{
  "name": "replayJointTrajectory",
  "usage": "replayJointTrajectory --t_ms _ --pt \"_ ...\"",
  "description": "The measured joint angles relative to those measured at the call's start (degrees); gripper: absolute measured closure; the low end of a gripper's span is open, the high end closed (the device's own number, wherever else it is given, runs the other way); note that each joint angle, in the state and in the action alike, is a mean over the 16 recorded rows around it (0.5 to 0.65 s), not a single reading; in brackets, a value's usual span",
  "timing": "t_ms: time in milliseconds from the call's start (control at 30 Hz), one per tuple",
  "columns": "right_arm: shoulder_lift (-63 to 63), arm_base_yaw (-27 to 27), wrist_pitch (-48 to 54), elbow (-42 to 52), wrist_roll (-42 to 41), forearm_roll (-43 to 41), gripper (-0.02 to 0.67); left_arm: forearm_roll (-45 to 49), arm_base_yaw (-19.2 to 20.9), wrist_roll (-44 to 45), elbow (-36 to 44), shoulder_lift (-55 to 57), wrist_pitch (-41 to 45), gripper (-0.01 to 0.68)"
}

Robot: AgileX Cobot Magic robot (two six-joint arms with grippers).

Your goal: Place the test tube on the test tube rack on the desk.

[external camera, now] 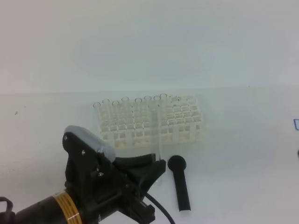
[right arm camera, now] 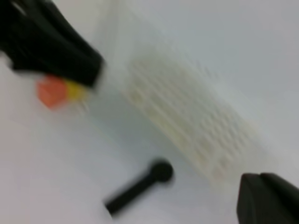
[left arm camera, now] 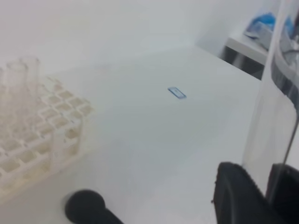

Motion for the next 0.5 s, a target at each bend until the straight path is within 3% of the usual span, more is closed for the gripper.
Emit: replayJointTrajectory --t_ms 133,300,500 --pt "1.0 0.0 -1.8 2.2 -16.4 19.3 0.648 8.2 1.3 -6.9 1.1 0.3 -7.5 0.624" --pt "4.1 0.0 -0.3 3.6 -34.7 41.7 0.634 12.3 2.0 -9.5 1.4 0.9 -15.2 0.624" --pt "10.7 0.0 6.7 4.1 -45.6 56.3 0.591 14.7 2.0 -9.7 1.4 1.8 -22.4 0.631"
